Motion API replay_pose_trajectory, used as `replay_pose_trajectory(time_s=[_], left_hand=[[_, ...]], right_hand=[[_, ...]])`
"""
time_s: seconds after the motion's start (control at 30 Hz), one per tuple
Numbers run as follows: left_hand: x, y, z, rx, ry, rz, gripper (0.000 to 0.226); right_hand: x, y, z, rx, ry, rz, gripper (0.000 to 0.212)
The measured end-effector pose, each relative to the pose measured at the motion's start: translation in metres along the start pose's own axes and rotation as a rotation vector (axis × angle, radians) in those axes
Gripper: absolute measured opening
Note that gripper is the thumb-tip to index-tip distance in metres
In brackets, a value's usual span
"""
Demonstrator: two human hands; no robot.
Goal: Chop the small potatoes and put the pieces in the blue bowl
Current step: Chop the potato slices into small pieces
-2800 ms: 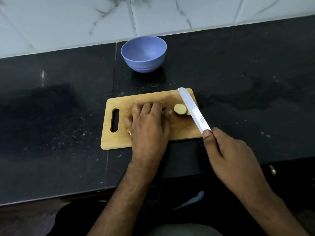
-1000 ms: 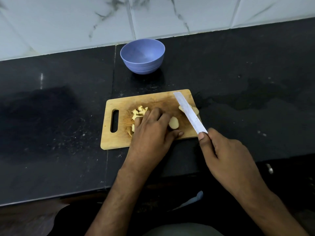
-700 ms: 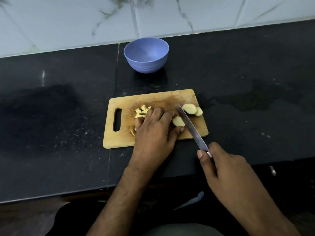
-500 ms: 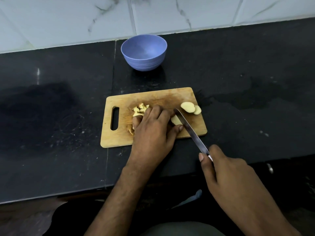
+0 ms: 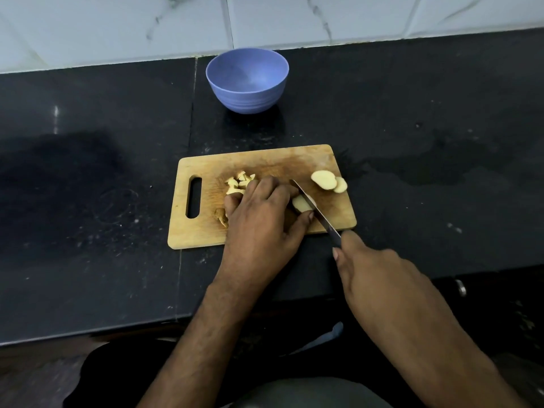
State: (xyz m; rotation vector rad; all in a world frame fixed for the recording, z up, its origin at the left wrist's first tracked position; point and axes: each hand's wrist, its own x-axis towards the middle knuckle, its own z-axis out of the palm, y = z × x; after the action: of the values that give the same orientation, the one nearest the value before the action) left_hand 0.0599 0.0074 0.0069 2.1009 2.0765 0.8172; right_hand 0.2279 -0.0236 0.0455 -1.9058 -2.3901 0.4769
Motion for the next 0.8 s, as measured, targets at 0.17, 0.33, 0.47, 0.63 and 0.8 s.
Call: replay_pose_trajectory(time_s=[0.17, 0.33, 0.47, 0.63, 0.8], left_hand=[[-0.004, 0.002, -0.002, 0.003, 0.004, -0.021, 0.038], [-0.008, -0.001, -0.003, -0.008, -0.006, -0.018, 0.04], [-0.008, -0.001, -0.005, -0.039, 0.001, -0.037, 0.033], [-0.008, -0.002, -0.006, -0.072, -0.002, -0.041, 0.028], [-0.008, -0.003, -0.006, -0.109, 0.019, -0.056, 0.024]], right_hand=[[0.013, 0.001, 0.006, -0.007, 0.09, -0.072, 0.021], [0.004, 0.015, -0.001, 0.131, 0.114, -0.116, 0.028], [-0.01, 0.019, -0.008, 0.151, 0.104, -0.103, 0.03], [-0.024, 0.011, -0.007, 0.094, 0.025, -0.054, 0.032], [-0.029, 0.006, -0.007, 0.03, -0.001, -0.004, 0.029]])
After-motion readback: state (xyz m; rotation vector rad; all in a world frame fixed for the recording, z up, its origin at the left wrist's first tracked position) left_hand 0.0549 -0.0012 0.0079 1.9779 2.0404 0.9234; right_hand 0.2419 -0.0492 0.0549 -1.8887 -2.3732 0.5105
